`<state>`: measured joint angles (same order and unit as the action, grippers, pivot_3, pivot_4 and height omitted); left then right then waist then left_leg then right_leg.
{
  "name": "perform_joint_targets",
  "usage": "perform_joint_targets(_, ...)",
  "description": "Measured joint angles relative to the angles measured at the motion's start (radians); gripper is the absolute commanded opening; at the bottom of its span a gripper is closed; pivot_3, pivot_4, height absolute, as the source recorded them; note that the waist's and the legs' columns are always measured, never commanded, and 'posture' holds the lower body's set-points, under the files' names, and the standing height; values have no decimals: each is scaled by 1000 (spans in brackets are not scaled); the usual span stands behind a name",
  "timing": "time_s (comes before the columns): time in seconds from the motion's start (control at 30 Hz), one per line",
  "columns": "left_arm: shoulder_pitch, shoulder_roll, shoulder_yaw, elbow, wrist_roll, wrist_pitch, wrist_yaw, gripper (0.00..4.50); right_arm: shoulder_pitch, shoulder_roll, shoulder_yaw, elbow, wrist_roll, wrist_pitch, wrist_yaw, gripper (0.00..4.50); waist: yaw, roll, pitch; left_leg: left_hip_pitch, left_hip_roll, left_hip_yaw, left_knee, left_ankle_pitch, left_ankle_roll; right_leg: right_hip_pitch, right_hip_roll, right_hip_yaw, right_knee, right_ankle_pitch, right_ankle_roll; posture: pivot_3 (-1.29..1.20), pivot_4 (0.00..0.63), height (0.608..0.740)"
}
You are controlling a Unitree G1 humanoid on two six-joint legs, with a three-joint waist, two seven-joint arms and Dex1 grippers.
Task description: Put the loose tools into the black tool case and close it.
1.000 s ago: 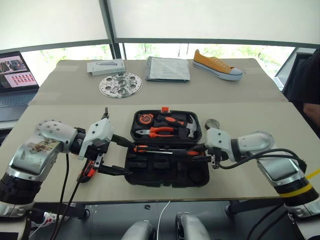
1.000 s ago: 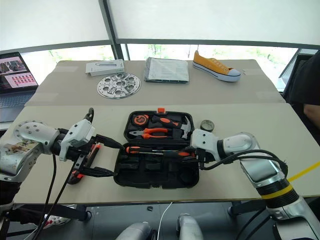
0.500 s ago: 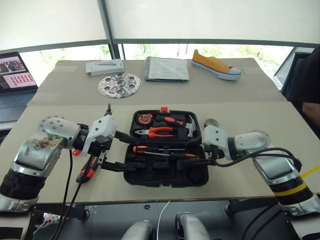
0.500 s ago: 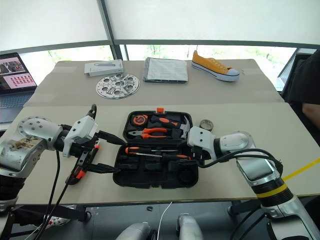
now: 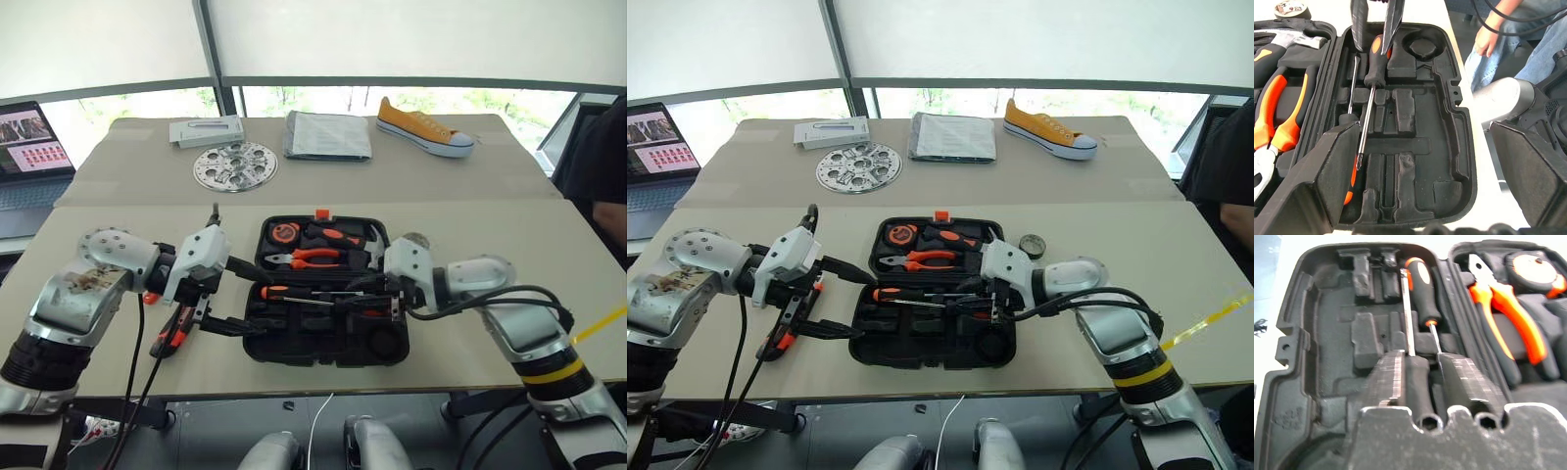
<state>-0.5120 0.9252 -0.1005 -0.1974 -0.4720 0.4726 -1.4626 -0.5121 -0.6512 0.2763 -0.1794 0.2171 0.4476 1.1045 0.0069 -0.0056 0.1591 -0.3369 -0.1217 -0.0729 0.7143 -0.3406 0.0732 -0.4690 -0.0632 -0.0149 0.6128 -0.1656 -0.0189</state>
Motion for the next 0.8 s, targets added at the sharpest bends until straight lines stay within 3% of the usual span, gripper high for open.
perform_joint_targets(0.47,-1,-1,-1,3,5,-10,1,4500,-31,1,126,41,-165,-101,-35,12,-5,-2,-3,8,0,-1,0,0,0,10,1,0,-2,0,0,0,150,740)
perform_joint_targets(0.63,4,-1,-1,3,7,-10,11,4500,-15,6,90,22,-122,-69,-24,12,-1,-2,-3,9,0,-1,-1,0,0,9,1,0,-2,0,0,0,150,740)
perform_joint_targets(0.77,57,-1,21,-4,4,0,63,4500,-28,60,-33,7,7,36,-48,12,-5,-2,-3,3,0,0,-1,0,0,2,1,1,0,0,0,0,150,740)
perform_joint_targets(0.8,78,-1,39,-8,0,12,83,4500,-38,62,-76,-7,46,75,-57,292,-7,-2,-3,1,0,0,-1,0,0,-1,1,0,0,0,-1,0,150,740)
